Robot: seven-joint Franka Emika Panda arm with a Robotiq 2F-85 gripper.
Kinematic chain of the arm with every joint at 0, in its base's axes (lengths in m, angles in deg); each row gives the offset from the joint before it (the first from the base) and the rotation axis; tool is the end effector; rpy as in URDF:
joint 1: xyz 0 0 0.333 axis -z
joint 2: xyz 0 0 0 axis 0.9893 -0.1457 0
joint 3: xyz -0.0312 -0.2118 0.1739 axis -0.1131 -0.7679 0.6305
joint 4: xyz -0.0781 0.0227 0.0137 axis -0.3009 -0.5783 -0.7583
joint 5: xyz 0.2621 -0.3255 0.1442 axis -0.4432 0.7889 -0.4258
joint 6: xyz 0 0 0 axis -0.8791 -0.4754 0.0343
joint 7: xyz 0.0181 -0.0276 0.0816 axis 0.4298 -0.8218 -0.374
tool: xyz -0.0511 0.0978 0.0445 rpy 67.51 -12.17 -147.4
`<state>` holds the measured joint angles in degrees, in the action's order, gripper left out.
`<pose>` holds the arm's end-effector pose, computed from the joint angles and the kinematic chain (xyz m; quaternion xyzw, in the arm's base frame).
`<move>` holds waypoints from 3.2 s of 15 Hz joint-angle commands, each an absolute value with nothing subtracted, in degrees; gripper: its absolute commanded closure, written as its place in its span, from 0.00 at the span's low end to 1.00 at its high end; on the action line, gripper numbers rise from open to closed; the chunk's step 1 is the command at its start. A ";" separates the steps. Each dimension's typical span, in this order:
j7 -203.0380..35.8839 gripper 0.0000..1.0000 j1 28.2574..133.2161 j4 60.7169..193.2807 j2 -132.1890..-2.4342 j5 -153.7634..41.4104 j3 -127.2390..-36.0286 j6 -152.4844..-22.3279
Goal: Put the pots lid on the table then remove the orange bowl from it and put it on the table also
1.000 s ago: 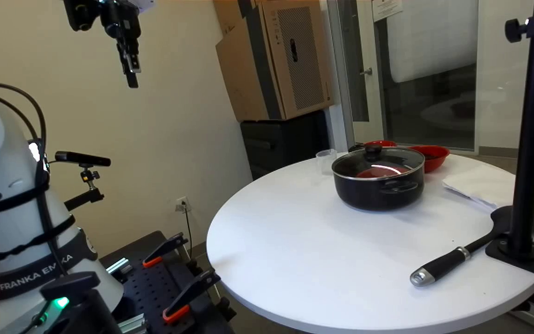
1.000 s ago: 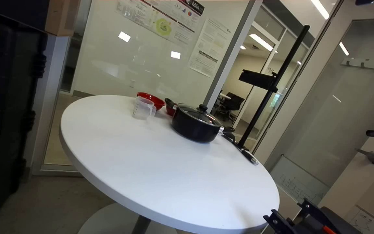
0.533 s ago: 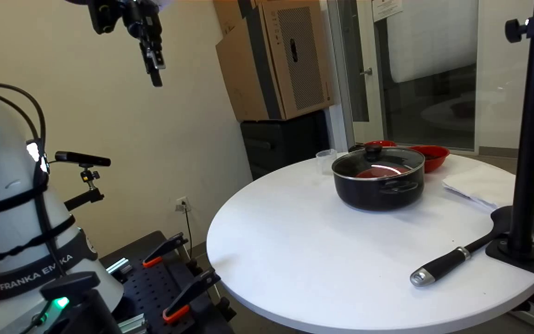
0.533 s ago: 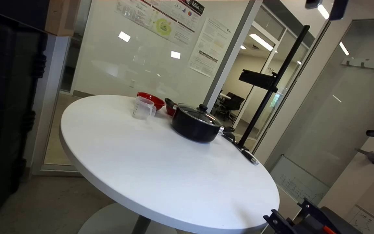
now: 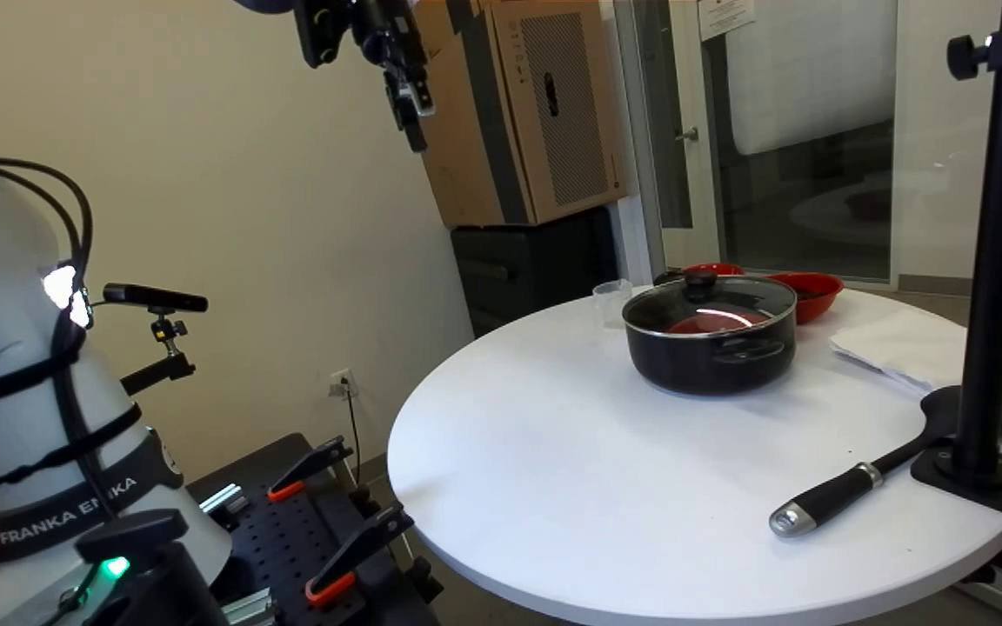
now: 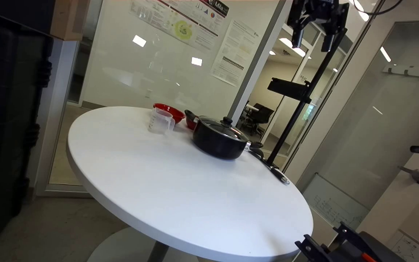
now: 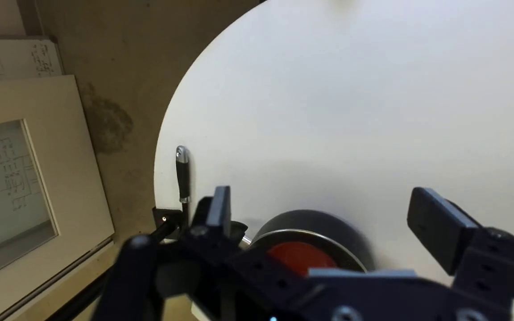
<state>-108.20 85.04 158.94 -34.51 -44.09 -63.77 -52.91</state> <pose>0.5080 0.0693 0.4356 0.9750 -0.1354 -0.0156 0.1755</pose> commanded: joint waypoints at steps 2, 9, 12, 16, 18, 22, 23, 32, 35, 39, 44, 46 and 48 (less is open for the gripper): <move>-104.77 0.00 85.36 146.89 -45.61 -47.79 -71.19 -52.20; -94.69 0.00 84.80 143.65 -49.75 -54.77 -77.55 -53.89; -94.07 0.00 84.63 142.94 -50.54 -55.14 -77.64 -53.88; -94.70 0.00 84.81 143.06 -51.46 -54.98 -78.05 -55.79; -95.54 0.00 85.44 140.94 -53.97 -54.83 -79.01 -57.81; -96.67 0.00 86.20 137.22 -60.08 -52.08 -81.30 -64.84; -96.00 0.00 86.28 136.29 -61.81 -52.28 -81.77 -65.93; -84.17 0.00 88.13 121.34 -80.05 -58.50 -81.82 -63.37; -81.44 0.00 88.54 113.85 -86.15 -58.06 -81.79 -62.61; -79.84 0.00 88.62 103.28 -93.82 -57.33 -81.74 -60.26; -80.18 0.00 88.15 93.07 -102.76 -56.33 -82.06 -60.62; -79.65 0.00 88.27 89.42 -106.33 -56.18 -81.99 -60.31; -79.33 0.00 88.32 85.91 -109.67 -56.12 -81.99 -59.53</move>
<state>-80.95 88.04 95.26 -102.86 -56.47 -81.99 -62.39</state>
